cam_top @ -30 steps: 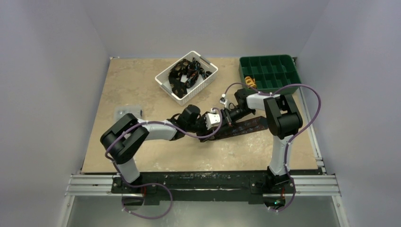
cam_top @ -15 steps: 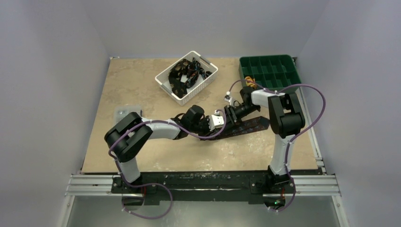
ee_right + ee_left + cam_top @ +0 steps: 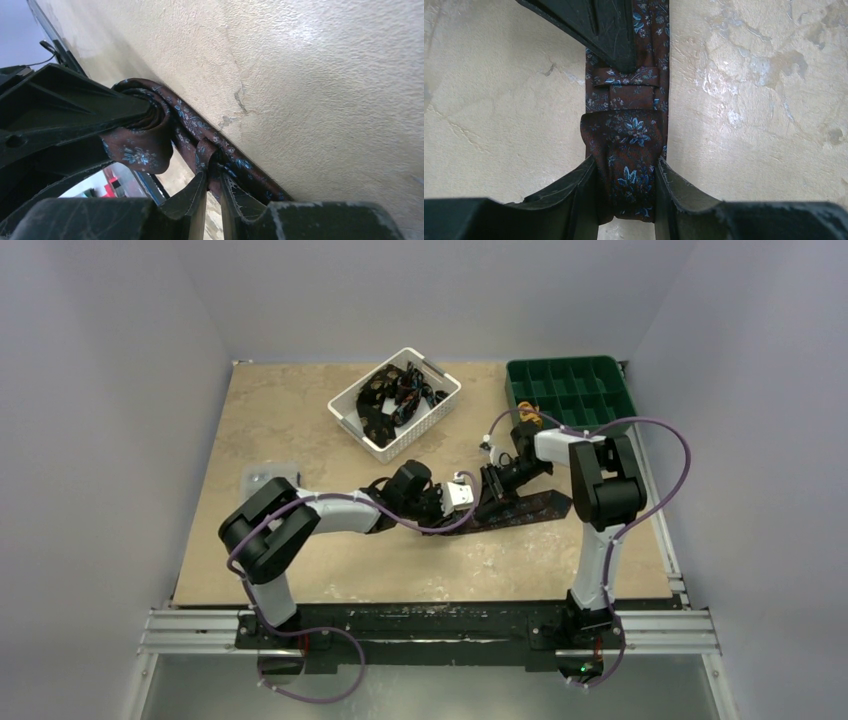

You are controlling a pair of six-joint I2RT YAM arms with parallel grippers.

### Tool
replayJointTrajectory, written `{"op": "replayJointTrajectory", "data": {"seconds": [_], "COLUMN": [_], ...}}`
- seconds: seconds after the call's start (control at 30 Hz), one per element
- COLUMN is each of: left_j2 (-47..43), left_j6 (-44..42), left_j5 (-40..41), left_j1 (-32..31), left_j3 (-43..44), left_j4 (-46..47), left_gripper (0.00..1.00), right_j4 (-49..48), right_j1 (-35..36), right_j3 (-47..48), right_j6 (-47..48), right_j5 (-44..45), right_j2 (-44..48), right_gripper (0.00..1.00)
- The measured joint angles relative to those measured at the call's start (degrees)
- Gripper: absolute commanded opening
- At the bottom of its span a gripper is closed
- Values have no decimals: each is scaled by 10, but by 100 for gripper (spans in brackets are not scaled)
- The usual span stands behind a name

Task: Roll the ties
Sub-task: Roll the tie at the center of the board.

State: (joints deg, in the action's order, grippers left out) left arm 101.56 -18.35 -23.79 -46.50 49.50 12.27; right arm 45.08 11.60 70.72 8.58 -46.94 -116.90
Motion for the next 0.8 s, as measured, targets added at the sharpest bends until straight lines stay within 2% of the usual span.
{"op": "replayJointTrajectory", "data": {"seconds": [0.33, 0.5, 0.63, 0.8], "left_j2": [-23, -19, -6, 6], "left_j6": [-27, -43, -53, -54], "left_j5": [-7, -13, -14, -13], "left_j1": [1, 1, 2, 3], "left_j3": [2, 3, 22, 44], "left_j4": [-30, -54, -83, -110], "left_gripper": [11, 14, 18, 22], "right_j4": [-5, -6, -7, -8], "right_j1": [1, 4, 6, 6], "right_j3": [-4, -8, -9, -9], "right_j6": [-32, -36, -34, -19], "right_j5": [10, 8, 2, -22], "right_j2": [-1, -1, 1, 14], "right_gripper": [18, 20, 27, 45]}}
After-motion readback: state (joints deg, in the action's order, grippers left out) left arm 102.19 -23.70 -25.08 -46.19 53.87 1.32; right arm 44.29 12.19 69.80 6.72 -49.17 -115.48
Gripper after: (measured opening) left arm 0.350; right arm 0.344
